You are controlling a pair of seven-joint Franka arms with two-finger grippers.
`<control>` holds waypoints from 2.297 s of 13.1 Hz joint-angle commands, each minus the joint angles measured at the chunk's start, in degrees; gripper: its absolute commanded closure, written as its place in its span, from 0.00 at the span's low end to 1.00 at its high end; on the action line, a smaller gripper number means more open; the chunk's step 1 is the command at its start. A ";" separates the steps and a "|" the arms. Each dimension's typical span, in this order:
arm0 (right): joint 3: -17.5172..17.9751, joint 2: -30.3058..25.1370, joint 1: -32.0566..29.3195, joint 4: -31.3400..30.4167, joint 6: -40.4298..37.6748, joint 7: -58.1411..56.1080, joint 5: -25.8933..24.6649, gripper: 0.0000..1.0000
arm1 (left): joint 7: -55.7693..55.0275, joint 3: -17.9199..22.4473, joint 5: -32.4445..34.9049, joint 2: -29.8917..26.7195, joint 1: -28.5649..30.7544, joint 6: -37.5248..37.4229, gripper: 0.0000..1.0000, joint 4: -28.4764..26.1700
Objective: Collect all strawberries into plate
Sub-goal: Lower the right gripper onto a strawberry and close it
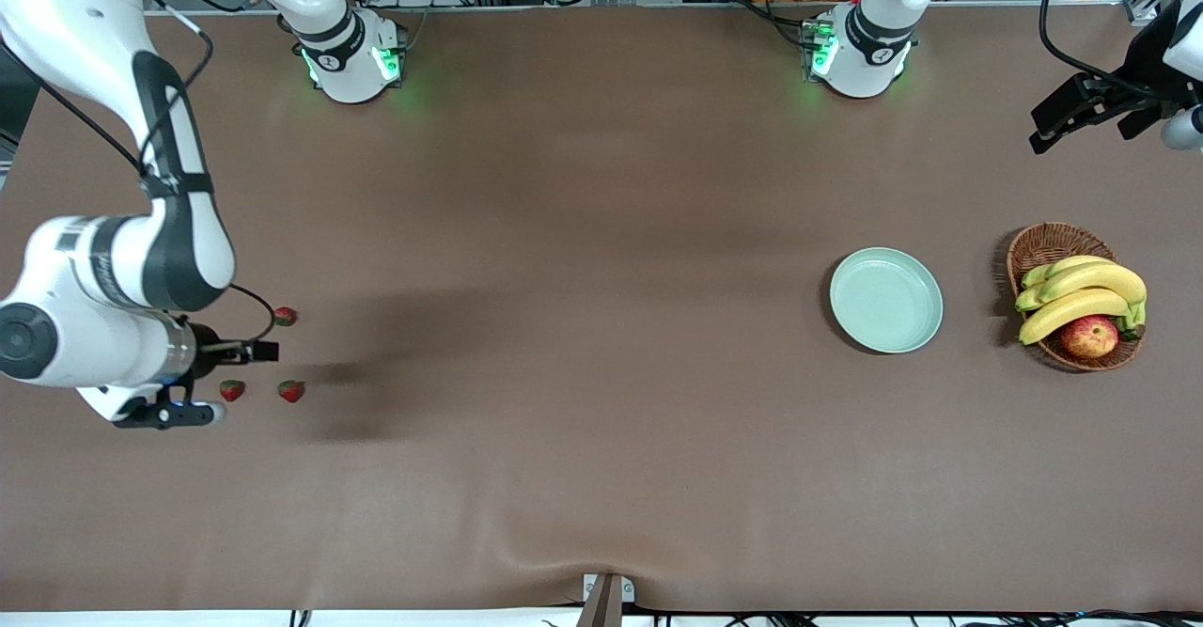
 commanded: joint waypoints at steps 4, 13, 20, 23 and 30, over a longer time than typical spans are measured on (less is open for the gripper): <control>-0.38 6.18 0.47 1.35 8.98 -0.77 -0.08 0.00 | 0.78 -0.09 -0.93 0.48 0.47 -0.25 0.00 0.94; -0.38 12.69 -0.94 1.26 10.14 -0.16 0.97 0.00 | 0.78 -0.09 -0.93 1.10 0.47 0.90 0.00 0.85; -0.38 13.93 -2.00 1.17 11.72 -0.24 0.97 0.05 | 0.78 -0.09 -0.93 1.10 0.47 1.16 0.00 0.85; -0.38 13.93 -2.00 0.99 11.72 -0.25 0.97 0.23 | 0.78 -0.09 -0.93 1.19 0.56 1.33 0.00 0.85; -0.38 13.84 -1.91 1.08 11.64 -0.95 0.97 1.00 | 0.78 0.08 -0.93 1.54 0.73 2.21 0.00 0.94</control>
